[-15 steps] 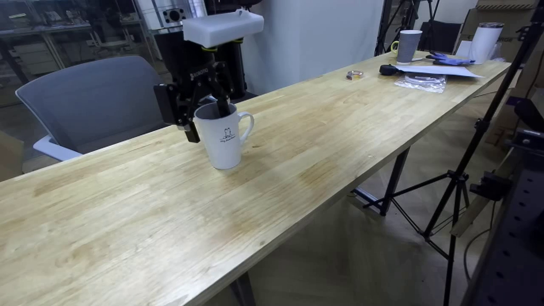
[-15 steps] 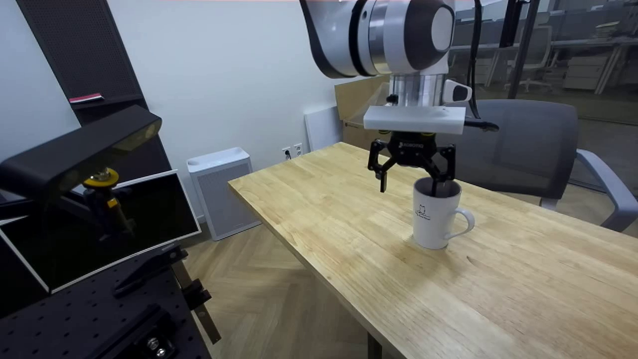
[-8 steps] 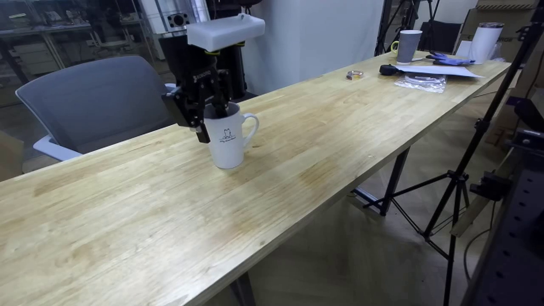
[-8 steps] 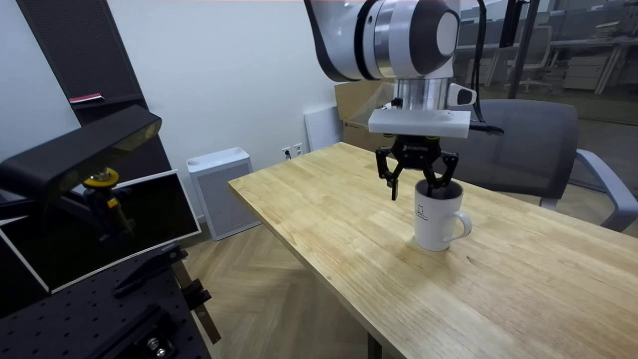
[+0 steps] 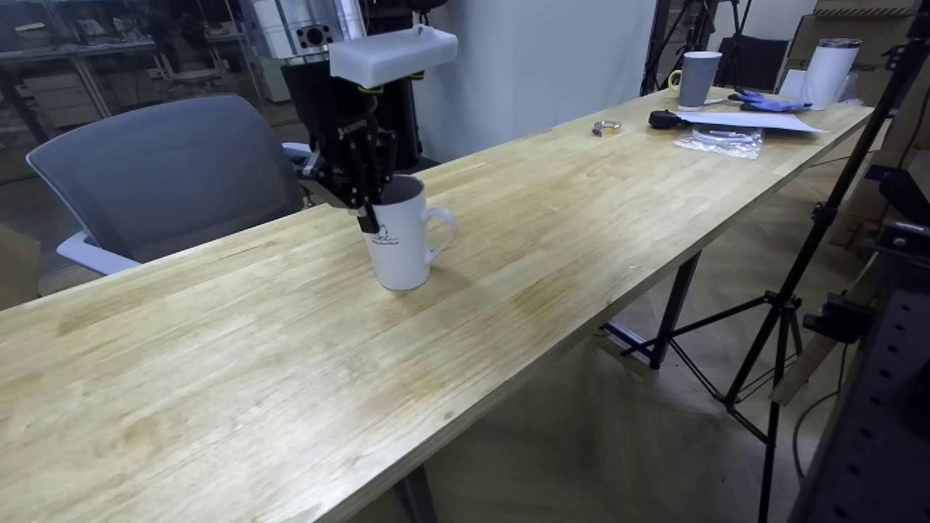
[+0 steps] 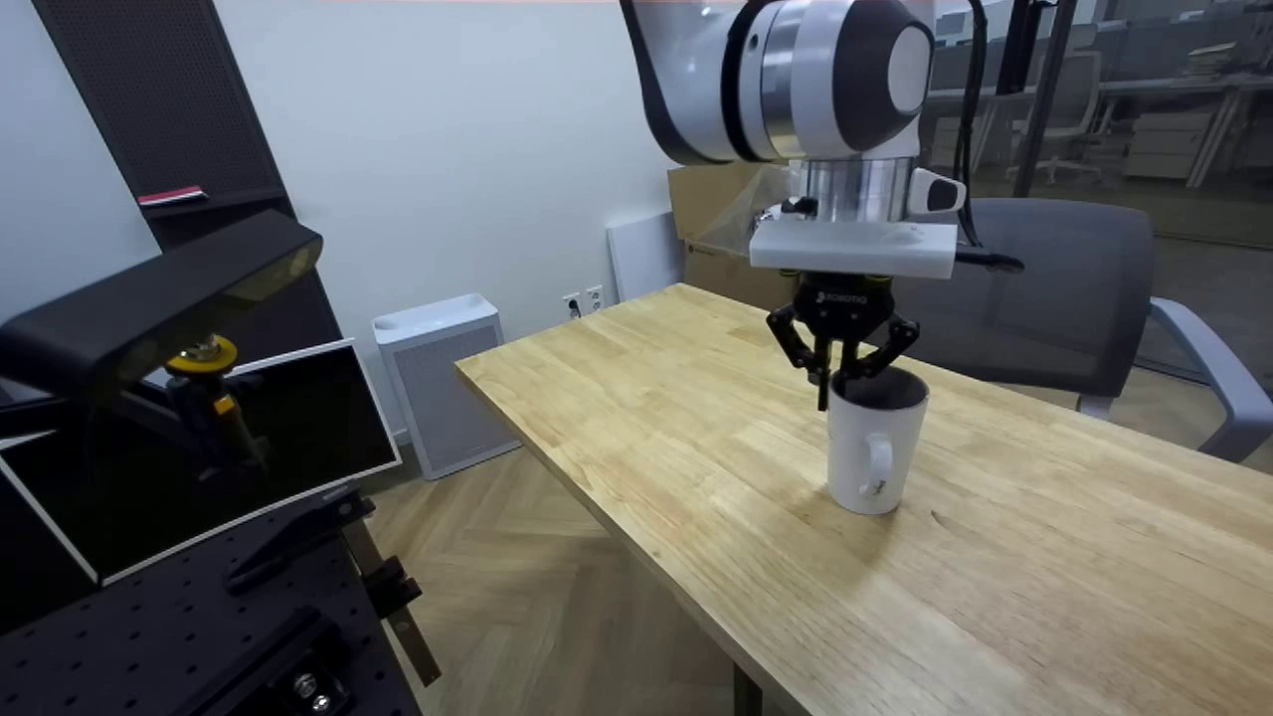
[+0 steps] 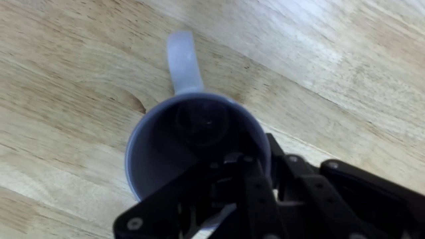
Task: Move the mug to the left then to the right
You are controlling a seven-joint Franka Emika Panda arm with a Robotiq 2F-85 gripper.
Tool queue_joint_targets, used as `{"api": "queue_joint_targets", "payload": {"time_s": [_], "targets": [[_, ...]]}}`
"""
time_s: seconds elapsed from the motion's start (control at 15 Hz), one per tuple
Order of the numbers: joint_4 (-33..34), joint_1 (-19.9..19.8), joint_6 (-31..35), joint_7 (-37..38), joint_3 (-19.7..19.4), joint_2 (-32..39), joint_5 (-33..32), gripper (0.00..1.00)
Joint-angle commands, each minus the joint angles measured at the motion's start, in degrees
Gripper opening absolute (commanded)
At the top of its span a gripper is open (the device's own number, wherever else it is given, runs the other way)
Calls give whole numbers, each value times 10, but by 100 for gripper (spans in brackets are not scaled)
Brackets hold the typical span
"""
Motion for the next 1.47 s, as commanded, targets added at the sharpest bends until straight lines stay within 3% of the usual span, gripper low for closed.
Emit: {"api": "queue_joint_targets", "payload": {"time_s": [0.0, 0.67, 1.4], "targets": [[18, -5, -16, 0, 2, 8, -4, 2], [76, 6, -89, 20, -15, 21, -17, 3], [83, -6, -94, 21, -41, 15, -38, 3]]}}
